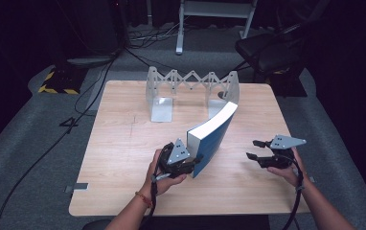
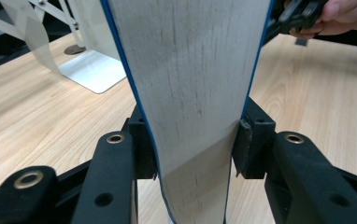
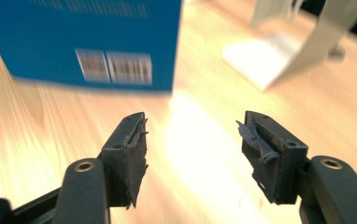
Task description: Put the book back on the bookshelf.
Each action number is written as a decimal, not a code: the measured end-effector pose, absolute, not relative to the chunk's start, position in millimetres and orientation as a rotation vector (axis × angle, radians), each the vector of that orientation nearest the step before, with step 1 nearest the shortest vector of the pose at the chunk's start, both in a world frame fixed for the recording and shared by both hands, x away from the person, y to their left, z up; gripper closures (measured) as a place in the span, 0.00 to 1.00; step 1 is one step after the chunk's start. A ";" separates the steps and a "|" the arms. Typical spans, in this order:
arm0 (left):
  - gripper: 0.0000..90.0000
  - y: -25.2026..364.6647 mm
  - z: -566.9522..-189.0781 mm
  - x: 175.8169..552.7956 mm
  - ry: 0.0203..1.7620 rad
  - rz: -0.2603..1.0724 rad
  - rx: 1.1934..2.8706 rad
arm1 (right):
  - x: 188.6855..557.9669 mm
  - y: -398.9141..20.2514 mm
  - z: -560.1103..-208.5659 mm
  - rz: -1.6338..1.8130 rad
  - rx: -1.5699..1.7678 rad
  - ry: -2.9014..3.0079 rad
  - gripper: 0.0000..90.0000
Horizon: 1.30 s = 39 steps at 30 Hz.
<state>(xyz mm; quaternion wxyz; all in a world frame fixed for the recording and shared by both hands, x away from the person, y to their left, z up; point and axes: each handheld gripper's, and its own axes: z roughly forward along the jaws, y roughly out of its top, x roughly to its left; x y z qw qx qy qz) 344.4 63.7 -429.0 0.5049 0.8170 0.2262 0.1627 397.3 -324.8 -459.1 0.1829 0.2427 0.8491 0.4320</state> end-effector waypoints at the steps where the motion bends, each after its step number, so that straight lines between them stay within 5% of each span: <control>1: 0.66 66.6 -428.6 344.6 0.532 0.389 1.979 | 395.3 -327.2 -463.6 1.202 0.687 2.413 0.44; 26: 0.50 70.9 -409.0 357.5 0.541 0.364 1.803 | 391.3 -354.2 -503.7 1.133 0.817 2.522 0.32; 39: 0.66 63.1 -416.4 370.8 0.466 0.184 1.776 | 393.5 -355.9 -503.7 1.131 0.827 2.518 0.32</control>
